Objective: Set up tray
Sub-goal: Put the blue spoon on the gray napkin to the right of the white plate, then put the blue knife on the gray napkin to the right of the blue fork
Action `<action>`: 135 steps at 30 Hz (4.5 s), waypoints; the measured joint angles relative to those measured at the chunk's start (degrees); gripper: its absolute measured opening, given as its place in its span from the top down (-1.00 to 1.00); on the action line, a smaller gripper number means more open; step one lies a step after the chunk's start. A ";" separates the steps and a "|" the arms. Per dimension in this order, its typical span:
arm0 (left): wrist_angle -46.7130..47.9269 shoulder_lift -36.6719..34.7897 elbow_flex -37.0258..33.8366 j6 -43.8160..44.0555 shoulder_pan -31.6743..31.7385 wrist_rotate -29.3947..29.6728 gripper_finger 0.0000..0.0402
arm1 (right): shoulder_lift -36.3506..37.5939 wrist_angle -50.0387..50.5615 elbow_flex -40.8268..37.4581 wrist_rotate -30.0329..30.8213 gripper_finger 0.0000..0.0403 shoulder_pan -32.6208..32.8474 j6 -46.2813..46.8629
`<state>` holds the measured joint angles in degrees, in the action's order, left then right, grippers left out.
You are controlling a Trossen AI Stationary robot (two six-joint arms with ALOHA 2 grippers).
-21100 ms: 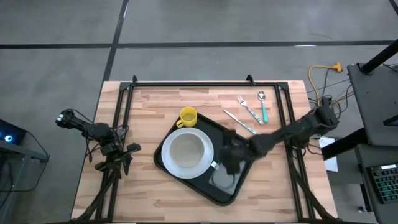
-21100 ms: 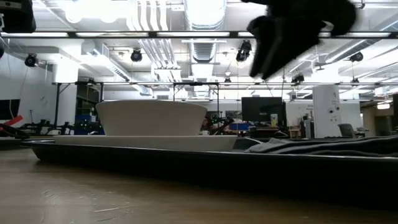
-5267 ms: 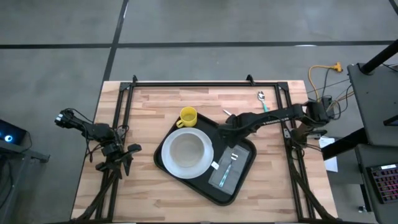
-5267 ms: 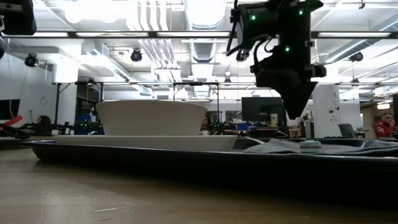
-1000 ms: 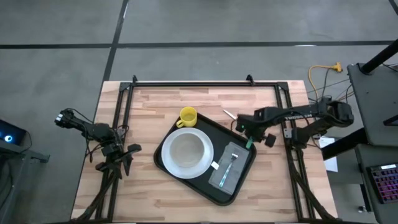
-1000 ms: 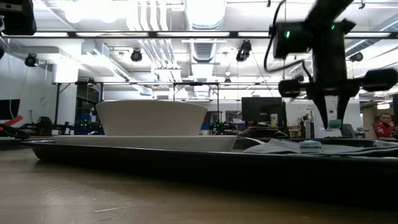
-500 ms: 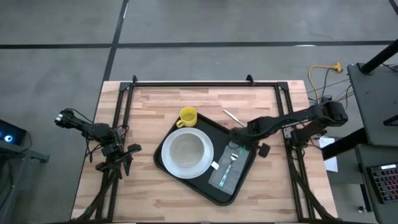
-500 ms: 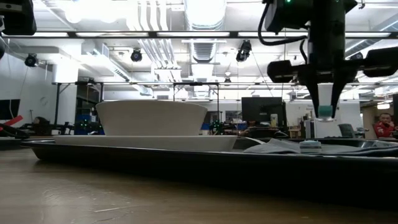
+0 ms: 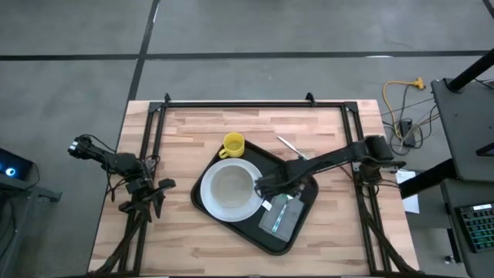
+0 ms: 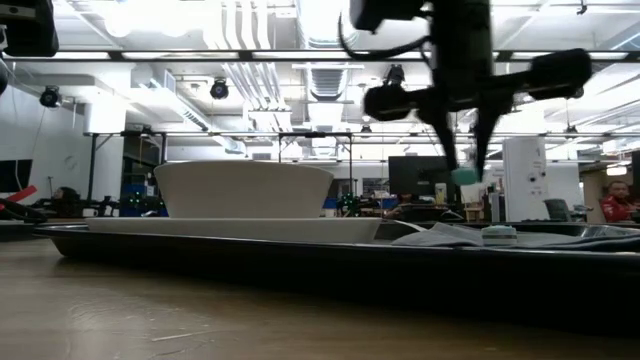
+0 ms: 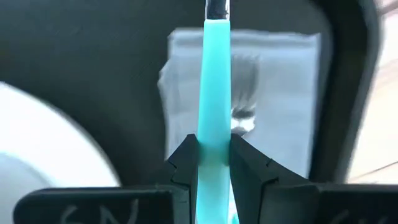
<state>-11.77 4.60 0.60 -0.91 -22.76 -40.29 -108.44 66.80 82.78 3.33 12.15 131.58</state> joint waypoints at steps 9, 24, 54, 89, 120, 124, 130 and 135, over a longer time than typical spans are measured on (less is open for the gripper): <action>-0.02 0.00 0.00 -0.02 0.01 0.01 0.44 | -5.82 1.90 7.12 -0.03 0.75 1.40 -0.02; -0.02 0.00 0.00 -0.02 0.01 -0.01 0.44 | -5.69 -2.39 5.38 1.67 0.75 6.30 5.37; -0.01 0.00 0.00 -0.01 0.01 0.01 0.44 | -5.86 -16.67 -2.25 2.23 0.75 8.69 8.12; 0.00 -0.02 0.00 -0.02 0.01 0.01 0.44 | -6.91 -23.07 -2.34 1.03 0.52 10.57 8.82; -0.02 -0.02 0.00 -0.02 0.01 -0.01 0.44 | -3.28 -19.52 -2.90 -0.26 0.59 10.30 6.77; -0.01 -0.02 0.00 0.00 0.00 0.01 0.44 | -2.27 -18.70 -3.00 -0.26 0.61 10.28 5.22; -0.02 -0.02 0.00 -0.02 -0.01 -0.01 0.44 | 0.23 -15.46 -3.64 -0.01 0.62 10.22 4.73; 0.00 -0.02 0.00 -0.01 0.01 0.00 0.44 | 2.09 -11.50 -3.96 -0.02 0.61 10.09 4.67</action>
<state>-11.77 4.58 0.60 -0.91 -22.74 -40.29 -106.35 55.30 78.83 3.31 22.24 136.25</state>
